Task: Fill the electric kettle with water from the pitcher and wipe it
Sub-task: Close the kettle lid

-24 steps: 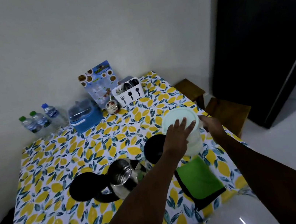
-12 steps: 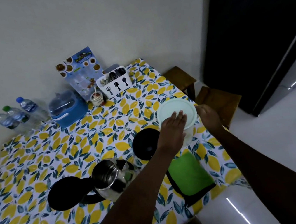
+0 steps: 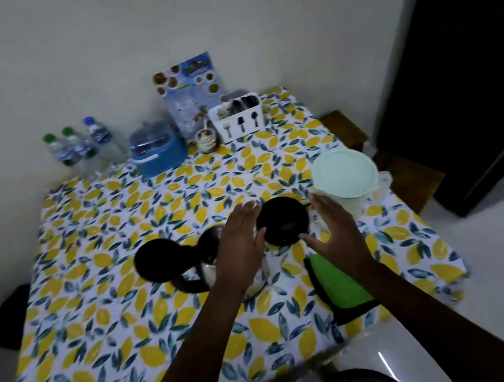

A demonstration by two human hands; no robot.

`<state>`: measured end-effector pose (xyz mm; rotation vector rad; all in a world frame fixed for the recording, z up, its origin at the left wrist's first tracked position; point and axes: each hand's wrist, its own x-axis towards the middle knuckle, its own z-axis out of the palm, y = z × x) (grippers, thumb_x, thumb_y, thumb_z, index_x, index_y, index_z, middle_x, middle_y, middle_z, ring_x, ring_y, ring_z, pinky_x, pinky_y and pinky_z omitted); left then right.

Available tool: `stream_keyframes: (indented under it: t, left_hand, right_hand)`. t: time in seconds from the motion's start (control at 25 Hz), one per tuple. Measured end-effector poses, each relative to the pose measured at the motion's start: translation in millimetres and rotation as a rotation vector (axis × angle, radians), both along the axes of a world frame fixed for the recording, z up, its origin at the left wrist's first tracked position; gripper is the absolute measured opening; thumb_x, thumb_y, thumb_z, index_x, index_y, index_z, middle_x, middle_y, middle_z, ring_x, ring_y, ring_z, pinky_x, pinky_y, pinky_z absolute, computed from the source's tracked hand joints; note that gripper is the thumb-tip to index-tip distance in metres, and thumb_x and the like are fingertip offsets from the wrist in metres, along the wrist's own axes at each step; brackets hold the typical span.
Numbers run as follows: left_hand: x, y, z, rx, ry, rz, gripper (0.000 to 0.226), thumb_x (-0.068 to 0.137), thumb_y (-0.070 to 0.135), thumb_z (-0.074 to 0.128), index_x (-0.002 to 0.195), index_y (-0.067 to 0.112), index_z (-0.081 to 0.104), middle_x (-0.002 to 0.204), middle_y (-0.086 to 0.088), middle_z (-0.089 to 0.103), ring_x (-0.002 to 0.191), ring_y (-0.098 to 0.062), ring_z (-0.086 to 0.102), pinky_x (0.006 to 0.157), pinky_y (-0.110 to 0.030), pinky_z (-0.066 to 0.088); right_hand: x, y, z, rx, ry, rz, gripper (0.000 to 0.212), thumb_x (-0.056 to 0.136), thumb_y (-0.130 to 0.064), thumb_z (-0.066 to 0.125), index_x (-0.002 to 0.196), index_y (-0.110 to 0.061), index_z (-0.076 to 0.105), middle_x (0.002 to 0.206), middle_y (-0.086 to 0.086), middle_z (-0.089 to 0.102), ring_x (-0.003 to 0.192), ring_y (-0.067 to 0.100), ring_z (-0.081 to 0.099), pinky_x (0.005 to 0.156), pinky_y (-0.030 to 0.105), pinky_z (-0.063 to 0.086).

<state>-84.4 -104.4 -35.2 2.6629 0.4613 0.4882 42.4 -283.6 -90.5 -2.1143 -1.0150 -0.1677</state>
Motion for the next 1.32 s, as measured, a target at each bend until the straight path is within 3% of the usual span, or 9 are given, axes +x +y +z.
stream_keyframes:
  t: [0.12,0.24,0.4,0.48,0.64,0.76,0.92,1.08,1.32]
  left_hand:
    - [-58.0,35.6,10.0,0.097,-0.041,0.143,0.039,0.095,0.018,0.056,0.133,0.014,0.052,0.141,-0.009,0.054,0.138,-0.031,0.04,0.114,-0.049,0.035]
    - [-106.4,63.8,9.2,0.137,-0.162,0.356,0.038,0.095,0.016,0.054,0.133,0.012,0.051,0.144,-0.013,0.049,0.139,-0.033,0.036,0.116,-0.049,0.029]
    - [-131.9,65.2,8.7,-0.435,-0.278,0.588,0.062,0.097,0.033,0.05,0.149,0.01,0.024,0.157,-0.014,0.027,0.146,-0.029,0.025,0.119,-0.041,0.025]
    - [-124.2,61.0,15.2,-0.507,-0.284,0.49,0.061,0.097,0.034,0.051,0.149,0.014,0.025,0.156,-0.01,0.032,0.143,-0.023,0.031,0.115,-0.035,0.029]
    - [-85.8,60.6,26.6,-0.219,-0.182,0.143,0.056,0.091,0.033,0.061,0.14,0.015,0.039,0.14,-0.011,0.048,0.13,-0.024,0.042,0.108,-0.036,0.037]
    - [-59.2,58.1,13.8,-0.144,0.059,-0.03,0.062,0.091,0.04,0.059,0.144,0.016,0.037,0.152,-0.009,0.039,0.144,-0.029,0.026,0.116,-0.045,0.027]
    - [-48.6,61.1,-12.4,-0.096,0.213,-0.018,0.062,0.095,0.047,0.048,0.146,0.015,0.035,0.156,-0.008,0.033,0.147,-0.028,0.022,0.119,-0.044,0.022]
    - [-43.7,65.5,-17.5,-0.034,0.243,-0.019,0.062,0.095,0.048,0.047,0.146,0.016,0.035,0.157,-0.006,0.031,0.147,-0.028,0.022,0.12,-0.043,0.021]
    - [-40.2,57.2,-11.2,0.01,0.237,-0.039,0.051,0.097,0.035,0.05,0.142,0.011,0.041,0.153,-0.009,0.038,0.146,-0.03,0.025,0.119,-0.047,0.023]
  right_hand:
    - [-40.2,41.5,-10.6,-0.163,0.114,0.202,0.097,0.08,-0.057,0.065,0.153,-0.011,0.018,0.16,0.0,0.018,0.148,0.014,0.013,0.118,0.035,0.021]
    - [-68.5,73.7,-14.3,-0.243,0.212,0.244,0.105,0.079,-0.047,0.072,0.154,-0.013,0.007,0.163,0.004,0.007,0.15,0.018,0.005,0.121,0.04,0.02]
    - [-88.8,91.2,-11.5,-0.224,0.395,0.179,0.106,0.077,-0.033,0.079,0.154,-0.009,0.01,0.163,0.01,0.013,0.149,0.024,0.017,0.117,0.039,0.025]
    - [-91.6,94.7,-10.1,-0.163,0.44,0.133,0.103,0.075,-0.028,0.082,0.152,-0.009,0.017,0.16,0.012,0.022,0.146,0.025,0.025,0.115,0.037,0.028]
    - [-91.3,95.1,-4.1,-0.143,0.425,0.067,0.097,0.074,-0.023,0.083,0.15,-0.008,0.024,0.155,0.012,0.033,0.141,0.025,0.035,0.109,0.028,0.031]
    - [-89.2,91.5,-3.4,-0.139,0.428,0.086,0.094,0.075,-0.021,0.082,0.149,-0.009,0.027,0.154,0.012,0.036,0.14,0.025,0.036,0.108,0.028,0.032]
    - [-82.7,87.8,-10.3,-0.173,0.365,0.112,0.089,0.078,-0.028,0.079,0.149,-0.006,0.028,0.155,0.015,0.033,0.143,0.028,0.032,0.114,0.041,0.032]
    - [-79.3,89.7,-11.2,-0.182,0.351,0.125,0.086,0.08,-0.026,0.077,0.148,-0.006,0.029,0.155,0.013,0.033,0.143,0.025,0.032,0.112,0.033,0.029]
    - [-73.1,82.0,-23.1,-0.144,0.316,0.165,0.087,0.08,-0.024,0.078,0.15,-0.011,0.029,0.156,0.007,0.033,0.144,0.02,0.031,0.115,0.039,0.034]
